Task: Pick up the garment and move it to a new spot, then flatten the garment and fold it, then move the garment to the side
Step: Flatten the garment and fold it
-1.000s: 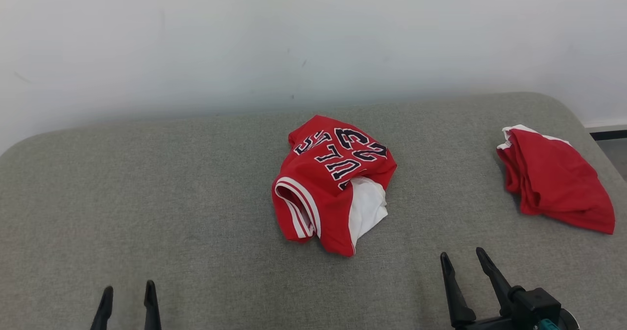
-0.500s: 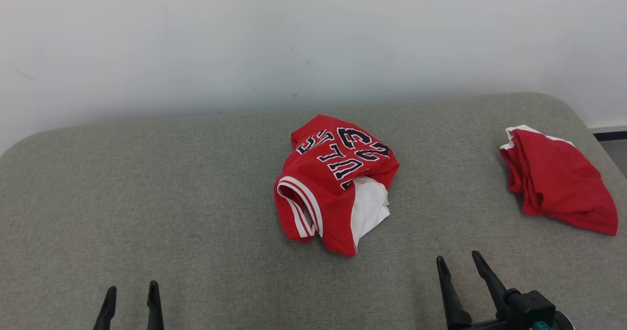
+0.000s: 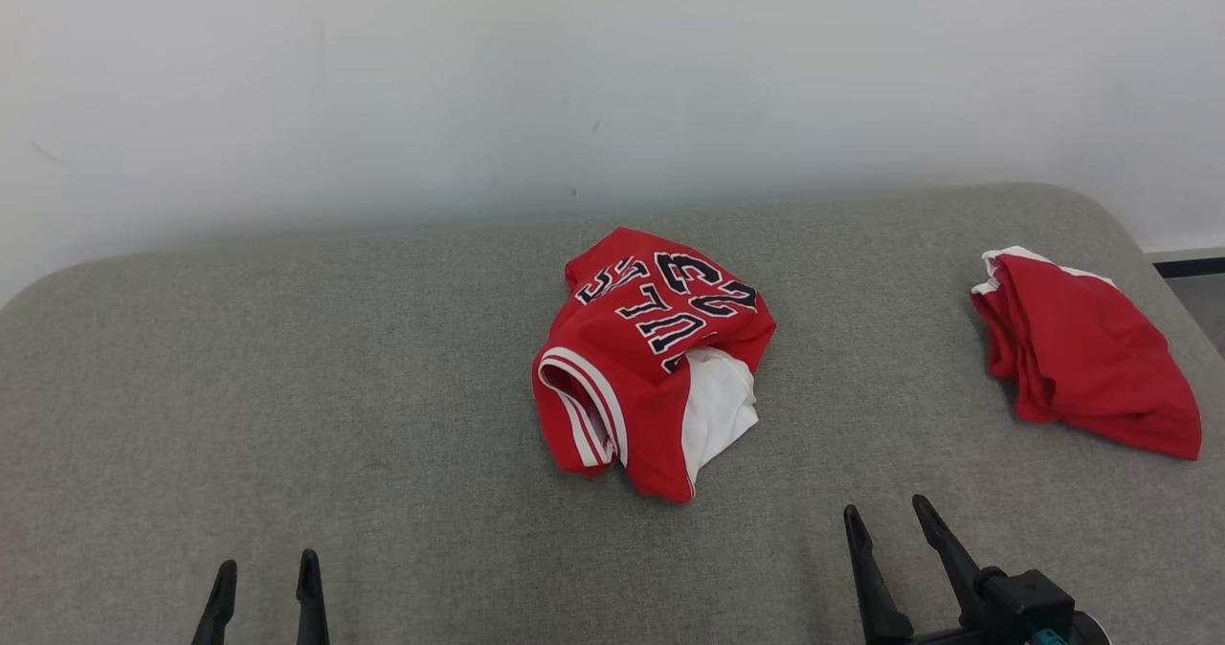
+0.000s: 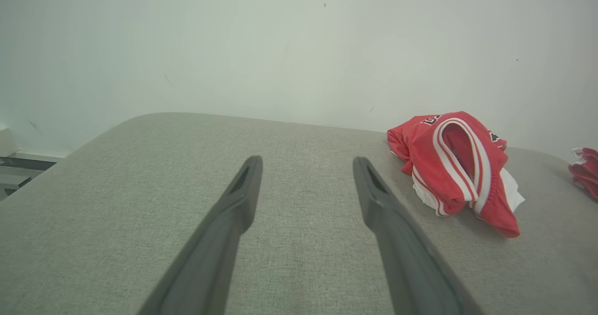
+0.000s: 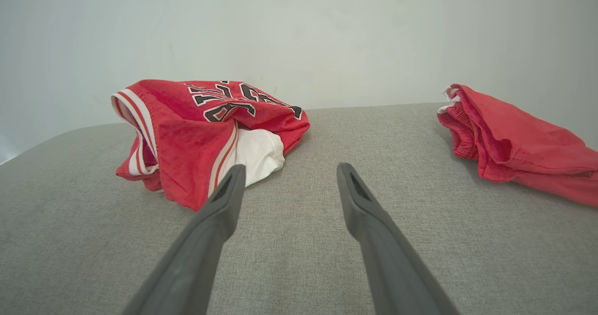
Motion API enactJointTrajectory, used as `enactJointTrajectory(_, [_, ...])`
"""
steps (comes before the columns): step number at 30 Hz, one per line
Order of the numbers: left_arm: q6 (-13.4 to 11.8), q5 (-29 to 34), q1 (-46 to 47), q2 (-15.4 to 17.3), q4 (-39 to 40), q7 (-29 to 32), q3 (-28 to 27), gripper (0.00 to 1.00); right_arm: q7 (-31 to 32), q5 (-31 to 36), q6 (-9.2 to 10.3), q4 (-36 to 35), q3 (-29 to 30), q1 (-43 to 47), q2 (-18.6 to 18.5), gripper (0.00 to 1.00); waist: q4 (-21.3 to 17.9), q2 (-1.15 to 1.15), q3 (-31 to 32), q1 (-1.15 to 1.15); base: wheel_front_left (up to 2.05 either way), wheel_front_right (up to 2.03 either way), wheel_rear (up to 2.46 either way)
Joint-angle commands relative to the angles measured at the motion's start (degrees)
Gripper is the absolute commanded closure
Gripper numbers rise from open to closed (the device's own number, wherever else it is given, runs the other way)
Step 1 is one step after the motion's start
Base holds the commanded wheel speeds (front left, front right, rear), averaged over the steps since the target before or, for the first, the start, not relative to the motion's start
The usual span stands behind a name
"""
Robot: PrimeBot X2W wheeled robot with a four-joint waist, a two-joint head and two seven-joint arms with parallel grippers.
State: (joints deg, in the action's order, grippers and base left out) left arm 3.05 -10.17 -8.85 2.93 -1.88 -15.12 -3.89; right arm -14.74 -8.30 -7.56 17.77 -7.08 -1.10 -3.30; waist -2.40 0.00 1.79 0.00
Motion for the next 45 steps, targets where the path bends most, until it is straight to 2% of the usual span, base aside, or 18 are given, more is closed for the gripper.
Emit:
enactJointTrajectory(1, [-0.1,0.06,-0.67,-0.05,0.3,-0.02,0.07,0.0,-0.47,-0.46,0.17,0.12,-0.07,-0.26,0.1,0.0,-0.08,0.0,0.07,0.0,0.0,0.0,0.0])
enactJointTrajectory(11, [-0.41,-0.16,-0.51,-0.06,-0.1,-0.02,2.02,0.0,-0.46,-0.6,0.17,0.39,-0.59,-0.17,0.21,0.0,-0.79,0.0,0.25,0.0,0.0,0.0,0.0])
enactJointTrajectory(17, [1.34,-1.05,1.02,-0.08,-2.91,-0.02,5.75,0.0,-0.48,-0.58,0.17,0.42,-1.35,-0.85,0.15,0.0,-2.25,0.0,-0.33,0.0,0.0,0.0,0.0])
enactJointTrajectory(22, [3.5,-3.11,5.76,-0.04,-9.61,1.24,12.17,0.0,-0.45,-0.73,0.17,0.5,-2.75,-1.66,0.03,0.0,-5.39,0.0,-1.63,0.0,0.0,0.0,0.0])
enactJointTrajectory(30, [4.08,-10.47,16.42,0.01,-20.25,4.88,20.1,0.0,-0.46,-0.89,0.17,-0.01,-4.04,-3.18,0.11,0.0,-11.75,0.0,-5.71,0.0,0.0,0.0,0.0])
enactJointTrajectory(34, [2.83,-13.37,22.43,0.06,-25.67,5.89,21.96,0.0,-0.48,-1.13,0.17,-0.21,-4.12,-4.22,0.22,0.0,-15.14,0.0,-8.41,0.0,0.0,0.0,0.0])
enactJointTrajectory(41, [-2.38,-16.17,29.4,0.07,-34.17,5.35,21.11,0.0,-0.49,-1.51,0.17,-1.28,-3.53,-5.08,0.4,0.0,-18.72,0.0,-11.24,0.0,0.0,0.0,0.0])
enactJointTrajectory(45, [-1.06,-16.6,31.42,0.09,-36.34,3.26,21.13,0.0,-0.49,-1.58,0.17,-1.69,-3.13,-5.18,0.44,0.0,-18.98,0.0,-11.8,0.0,0.0,0.0,0.0])
